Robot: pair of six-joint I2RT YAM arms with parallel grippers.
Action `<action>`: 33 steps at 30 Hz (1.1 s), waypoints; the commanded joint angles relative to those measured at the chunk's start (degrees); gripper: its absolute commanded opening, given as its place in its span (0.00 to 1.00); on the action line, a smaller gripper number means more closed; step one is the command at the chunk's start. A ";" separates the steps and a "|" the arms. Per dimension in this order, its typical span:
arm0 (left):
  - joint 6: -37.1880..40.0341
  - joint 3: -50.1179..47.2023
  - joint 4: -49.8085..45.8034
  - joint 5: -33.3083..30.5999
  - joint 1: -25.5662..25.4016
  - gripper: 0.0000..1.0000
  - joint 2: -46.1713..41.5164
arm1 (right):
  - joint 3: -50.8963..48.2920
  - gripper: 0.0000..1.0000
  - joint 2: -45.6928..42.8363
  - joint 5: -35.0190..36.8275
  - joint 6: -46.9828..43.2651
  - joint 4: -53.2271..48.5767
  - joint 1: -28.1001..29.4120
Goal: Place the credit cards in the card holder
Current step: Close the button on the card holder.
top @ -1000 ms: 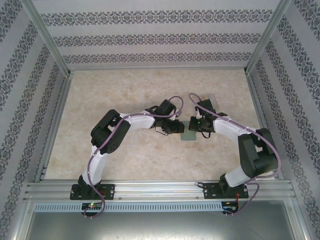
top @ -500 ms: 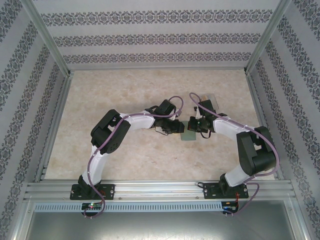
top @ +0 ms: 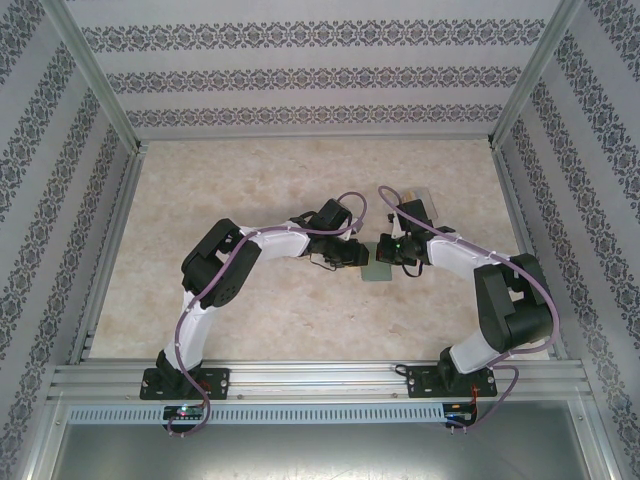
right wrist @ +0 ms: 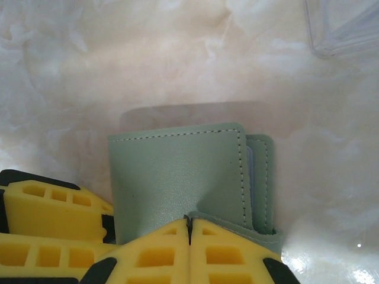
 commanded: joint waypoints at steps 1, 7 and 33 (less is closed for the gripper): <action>-0.61 0.23 -0.72 1.93 -0.65 0.31 2.76 | -0.67 0.00 -0.06 -1.21 -0.94 -1.73 -0.52; -0.84 0.16 -0.45 2.06 -0.69 0.31 2.84 | -0.87 0.00 1.45 -0.93 -1.22 -1.21 0.25; -1.00 0.02 -0.18 2.04 -0.77 0.31 2.76 | -0.49 0.00 0.50 3.53 -4.45 -5.35 3.13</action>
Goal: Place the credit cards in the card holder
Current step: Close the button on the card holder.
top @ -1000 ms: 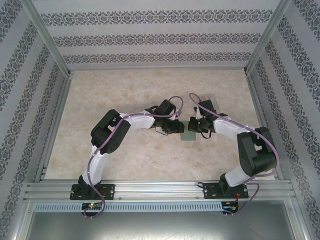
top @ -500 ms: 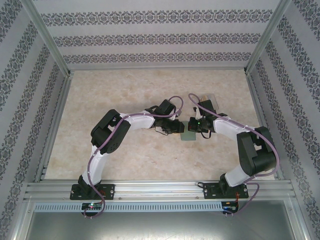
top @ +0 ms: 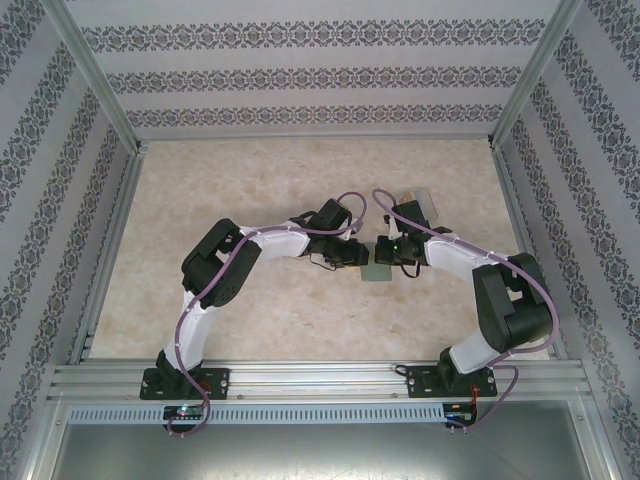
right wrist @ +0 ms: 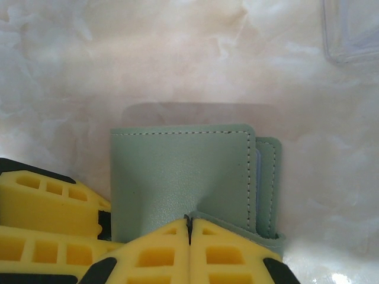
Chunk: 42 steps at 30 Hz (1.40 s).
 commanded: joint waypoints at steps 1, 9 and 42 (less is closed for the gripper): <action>-0.82 -0.04 -0.35 1.81 -0.80 0.31 2.64 | -0.57 0.00 0.18 1.77 -1.34 -5.44 1.41; -0.82 0.06 -0.44 1.96 -0.80 0.31 2.68 | -0.81 0.00 0.05 5.26 -1.33 -6.41 3.66; -1.26 0.37 -0.48 2.25 -0.81 0.29 2.71 | -9.27 0.00 -5.85 11.80 10.17 -2.38 9.68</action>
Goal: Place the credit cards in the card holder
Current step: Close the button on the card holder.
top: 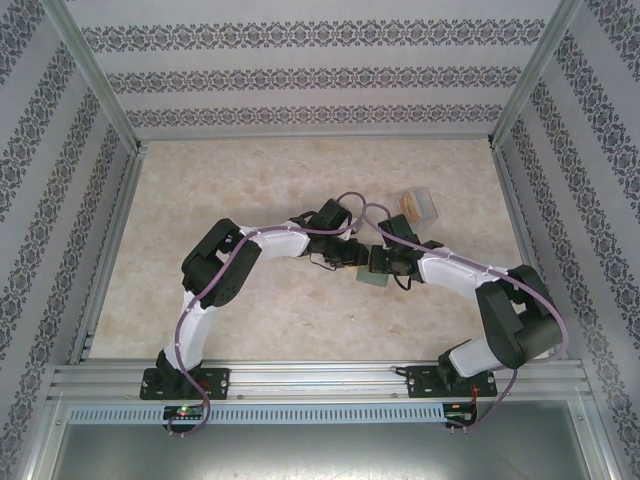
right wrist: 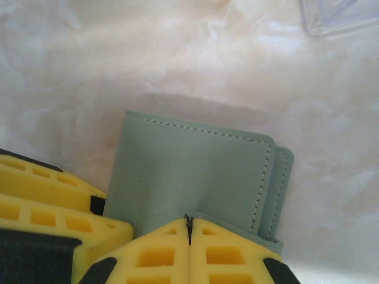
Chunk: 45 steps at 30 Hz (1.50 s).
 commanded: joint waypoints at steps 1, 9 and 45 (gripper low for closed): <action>-1.05 0.36 -0.48 2.26 -0.80 0.30 2.69 | -3.52 0.00 -1.30 -0.59 2.82 -6.01 1.66; -1.69 0.16 0.37 2.61 -0.87 0.29 3.04 | -6.59 0.00 1.57 -3.33 4.96 0.01 2.79; -3.58 -2.06 2.59 2.97 -0.80 0.29 2.34 | -15.16 0.00 -6.98 1.19 10.47 4.44 7.60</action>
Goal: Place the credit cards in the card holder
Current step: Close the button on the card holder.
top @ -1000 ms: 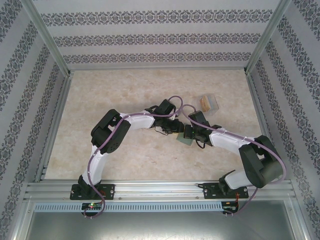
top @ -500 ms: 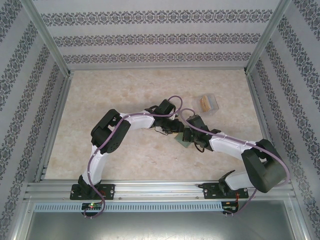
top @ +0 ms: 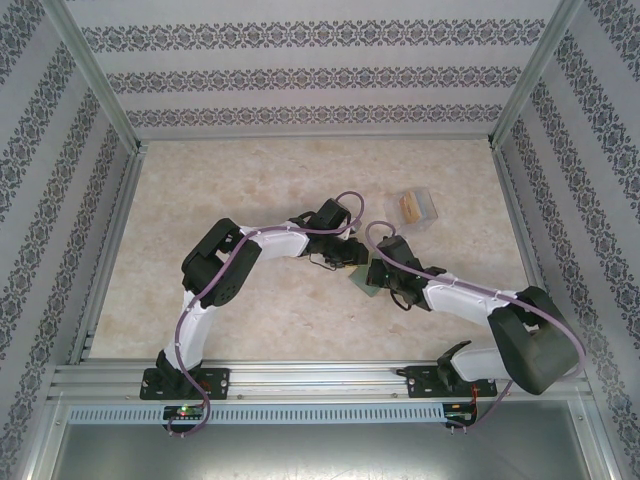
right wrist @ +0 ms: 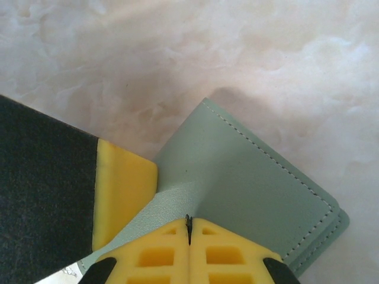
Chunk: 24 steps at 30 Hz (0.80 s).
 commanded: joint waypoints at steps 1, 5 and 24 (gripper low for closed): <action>-0.82 -1.43 1.02 2.15 -1.08 0.29 2.17 | -3.93 0.00 0.29 -2.37 0.69 -6.27 2.09; -0.95 -1.43 0.98 1.93 -1.08 0.29 2.19 | -5.48 0.00 -2.53 0.22 0.98 -6.04 3.94; 2.31 -11.90 -0.73 -0.34 8.64 0.31 -12.86 | -3.71 0.00 6.50 8.55 -2.47 3.34 17.23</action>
